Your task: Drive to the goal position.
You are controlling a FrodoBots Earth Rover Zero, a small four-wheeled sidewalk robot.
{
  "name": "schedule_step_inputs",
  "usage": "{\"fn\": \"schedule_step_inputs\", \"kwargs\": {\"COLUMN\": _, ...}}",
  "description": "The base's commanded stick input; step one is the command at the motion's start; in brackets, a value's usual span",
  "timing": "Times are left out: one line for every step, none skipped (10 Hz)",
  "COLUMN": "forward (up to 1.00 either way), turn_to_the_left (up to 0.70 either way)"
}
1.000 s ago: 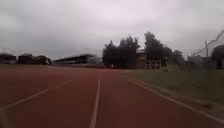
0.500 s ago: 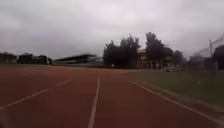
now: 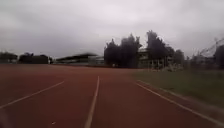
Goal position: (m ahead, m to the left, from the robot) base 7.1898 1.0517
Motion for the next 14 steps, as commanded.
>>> {"fn": "schedule_step_inputs", "kwargs": {"forward": 0.70, "turn_to_the_left": 0.00}}
{"fn": "schedule_step_inputs", "kwargs": {"forward": 0.70, "turn_to_the_left": 0.00}}
{"fn": "schedule_step_inputs", "kwargs": {"forward": 0.70, "turn_to_the_left": 0.00}}
{"fn": "schedule_step_inputs", "kwargs": {"forward": 0.70, "turn_to_the_left": 0.00}}
{"fn": "schedule_step_inputs", "kwargs": {"forward": 0.70, "turn_to_the_left": 0.00}}
{"fn": "schedule_step_inputs", "kwargs": {"forward": 0.70, "turn_to_the_left": 0.00}}
{"fn": "schedule_step_inputs", "kwargs": {"forward": 0.70, "turn_to_the_left": 0.00}}
{"fn": "schedule_step_inputs", "kwargs": {"forward": 0.70, "turn_to_the_left": 0.00}}
{"fn": "schedule_step_inputs", "kwargs": {"forward": 0.70, "turn_to_the_left": 0.00}}
{"fn": "schedule_step_inputs", "kwargs": {"forward": 0.70, "turn_to_the_left": 0.00}}
{"fn": "schedule_step_inputs", "kwargs": {"forward": 0.70, "turn_to_the_left": 0.00}}
{"fn": "schedule_step_inputs", "kwargs": {"forward": 0.70, "turn_to_the_left": 0.00}}
{"fn": "schedule_step_inputs", "kwargs": {"forward": 0.70, "turn_to_the_left": 0.00}}
{"fn": "schedule_step_inputs", "kwargs": {"forward": 0.70, "turn_to_the_left": 0.00}}
